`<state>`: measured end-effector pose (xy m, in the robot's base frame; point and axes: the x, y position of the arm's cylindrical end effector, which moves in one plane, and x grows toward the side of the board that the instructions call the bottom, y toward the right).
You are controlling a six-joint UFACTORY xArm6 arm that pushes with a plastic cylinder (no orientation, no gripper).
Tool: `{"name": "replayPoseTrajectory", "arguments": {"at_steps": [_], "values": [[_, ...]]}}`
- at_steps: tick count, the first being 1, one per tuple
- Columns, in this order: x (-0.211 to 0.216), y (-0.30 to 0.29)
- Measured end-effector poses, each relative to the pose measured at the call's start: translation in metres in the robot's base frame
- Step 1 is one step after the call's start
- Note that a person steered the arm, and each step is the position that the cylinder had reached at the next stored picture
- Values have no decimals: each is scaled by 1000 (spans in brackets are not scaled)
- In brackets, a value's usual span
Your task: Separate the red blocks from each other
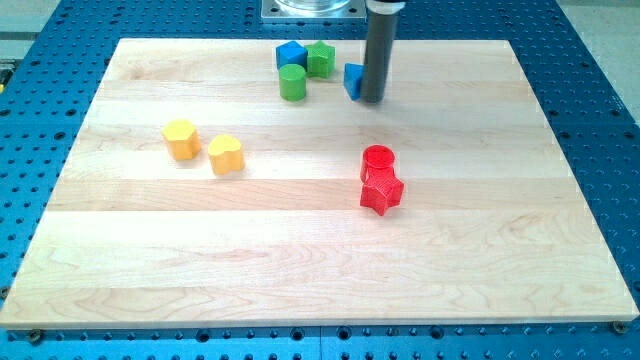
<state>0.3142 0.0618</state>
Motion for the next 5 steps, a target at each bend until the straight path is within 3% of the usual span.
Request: {"name": "replayPoseTrajectory", "arguments": {"at_steps": [1, 2, 4, 5], "values": [[-2, -25], [8, -8], [116, 160], [203, 133]]}}
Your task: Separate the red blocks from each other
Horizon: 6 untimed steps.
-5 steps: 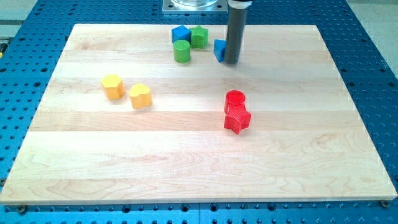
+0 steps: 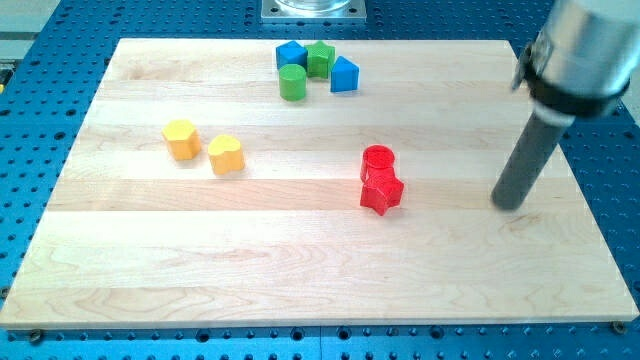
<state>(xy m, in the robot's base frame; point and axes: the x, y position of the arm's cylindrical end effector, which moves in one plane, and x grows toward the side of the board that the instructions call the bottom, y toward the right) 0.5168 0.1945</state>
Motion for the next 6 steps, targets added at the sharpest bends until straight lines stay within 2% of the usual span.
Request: {"name": "replayPoseTrajectory", "arguments": {"at_steps": [1, 2, 3, 4, 5, 6], "values": [[4, -78], [-24, -136], [-54, -164], [-110, -207], [-124, -242], [-78, -221]]}}
